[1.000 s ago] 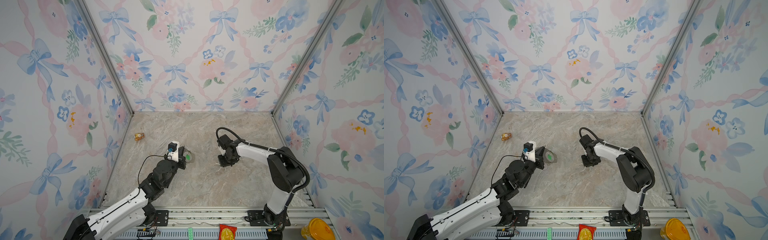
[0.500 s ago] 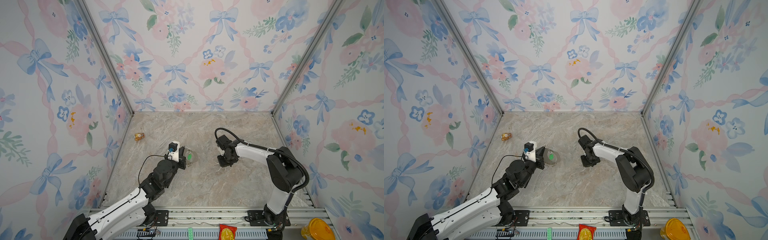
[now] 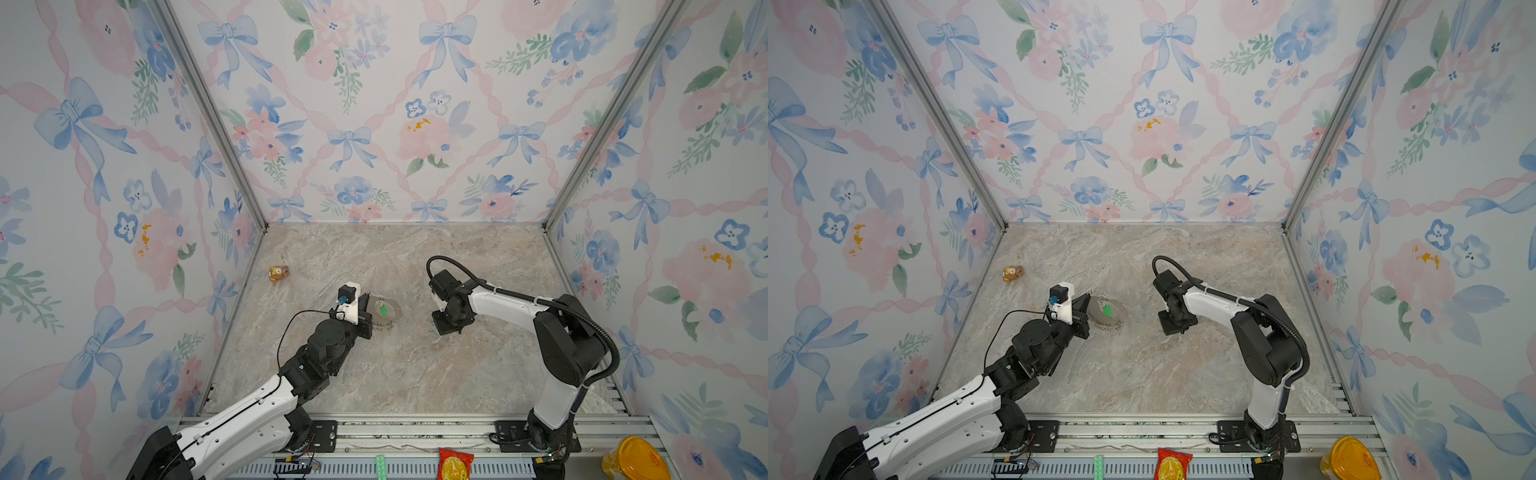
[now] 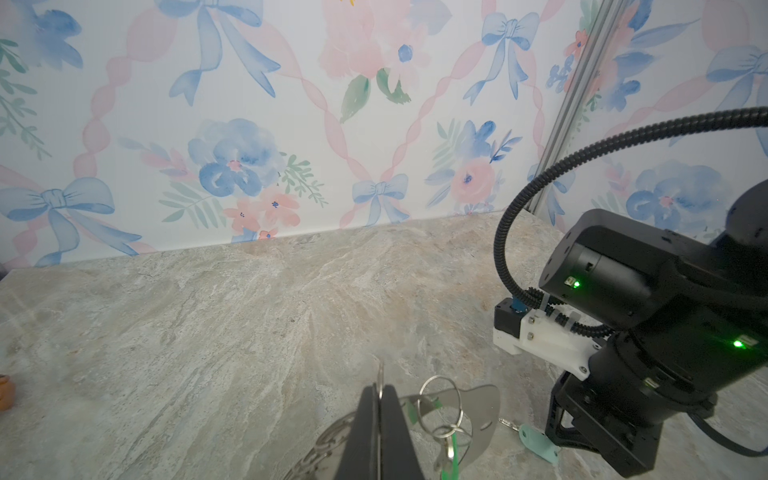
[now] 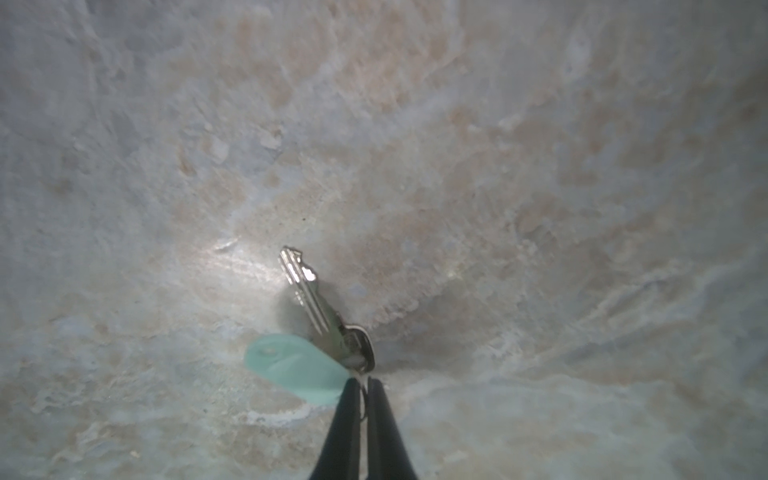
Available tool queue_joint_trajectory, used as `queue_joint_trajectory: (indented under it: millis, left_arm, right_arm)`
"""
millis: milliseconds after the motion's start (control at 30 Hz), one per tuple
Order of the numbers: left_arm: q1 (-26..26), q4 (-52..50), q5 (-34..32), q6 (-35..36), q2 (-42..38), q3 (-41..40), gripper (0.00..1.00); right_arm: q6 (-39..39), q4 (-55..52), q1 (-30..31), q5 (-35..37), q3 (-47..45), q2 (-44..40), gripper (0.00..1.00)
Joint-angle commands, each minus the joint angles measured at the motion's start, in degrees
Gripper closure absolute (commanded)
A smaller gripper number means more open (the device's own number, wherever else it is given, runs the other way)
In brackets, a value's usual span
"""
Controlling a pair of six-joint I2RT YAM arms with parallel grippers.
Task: Attach keys to a key ring
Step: Move the key to the center of the table.
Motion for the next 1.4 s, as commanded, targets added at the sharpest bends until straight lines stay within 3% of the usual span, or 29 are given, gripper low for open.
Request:
queue_joint_trajectory:
  millis: [0,833,1367]
  left_arm:
    - [-0.3,2.6,-0.6,0.9,-0.2,-0.2,1.00]
    - [-0.6,2.6,-0.7,1.0,0.0,-0.3,1.00]
    - [-0.7,2.6,-1.0,1.1,-0.1,-0.4,1.00]
  right_arm:
    - [0.5,-1.8,1.0,0.1,0.9,-0.6,0.92]
    - [-0.4,1.6,4.6,9.4,-3.2,-4.3,1.00]
    - [5.9,11.1,11.0,16.7,-13.3,-7.3,0.99]
